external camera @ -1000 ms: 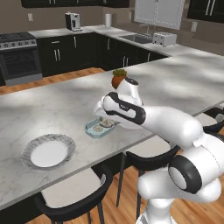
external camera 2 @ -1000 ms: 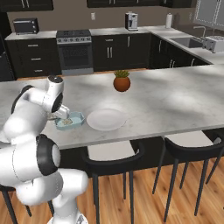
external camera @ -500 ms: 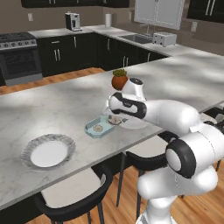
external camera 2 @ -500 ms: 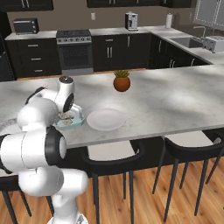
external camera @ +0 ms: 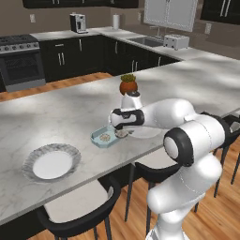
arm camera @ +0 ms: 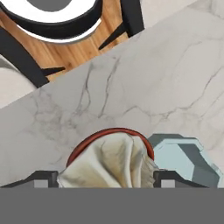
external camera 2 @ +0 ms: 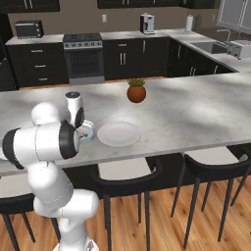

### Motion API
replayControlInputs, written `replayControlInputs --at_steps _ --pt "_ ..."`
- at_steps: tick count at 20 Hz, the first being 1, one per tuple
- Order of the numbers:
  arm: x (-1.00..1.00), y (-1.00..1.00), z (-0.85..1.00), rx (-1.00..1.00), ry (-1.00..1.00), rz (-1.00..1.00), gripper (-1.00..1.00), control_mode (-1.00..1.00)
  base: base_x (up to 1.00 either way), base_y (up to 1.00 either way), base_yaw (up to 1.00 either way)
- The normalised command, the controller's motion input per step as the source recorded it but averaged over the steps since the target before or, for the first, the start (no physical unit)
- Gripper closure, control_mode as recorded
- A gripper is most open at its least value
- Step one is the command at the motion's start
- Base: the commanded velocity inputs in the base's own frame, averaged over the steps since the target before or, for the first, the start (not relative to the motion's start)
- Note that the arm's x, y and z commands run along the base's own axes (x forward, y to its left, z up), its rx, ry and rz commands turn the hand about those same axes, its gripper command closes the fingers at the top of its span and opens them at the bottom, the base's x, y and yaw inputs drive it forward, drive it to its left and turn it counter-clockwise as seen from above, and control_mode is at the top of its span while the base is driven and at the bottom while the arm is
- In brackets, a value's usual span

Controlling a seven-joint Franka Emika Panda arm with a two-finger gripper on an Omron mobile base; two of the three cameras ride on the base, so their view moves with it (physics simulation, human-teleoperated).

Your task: Place two dumplings into each of the tupperware containers and then place the containers in the fridge.

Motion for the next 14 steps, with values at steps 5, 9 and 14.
replayControlInputs --at_steps 5,9,14 --pt "0.16 0.02 -0.28 0.0 -0.01 -0.03 1.0 -1.0 0.0 0.0 0.0" --pt "0.34 0.0 0.02 0.01 -0.03 -0.06 1.0 -1.0 0.0 0.0 0.0" --pt "0.4 0.01 0.1 0.01 0.0 -0.04 1.0 -1.0 0.0 0.0 0.0"
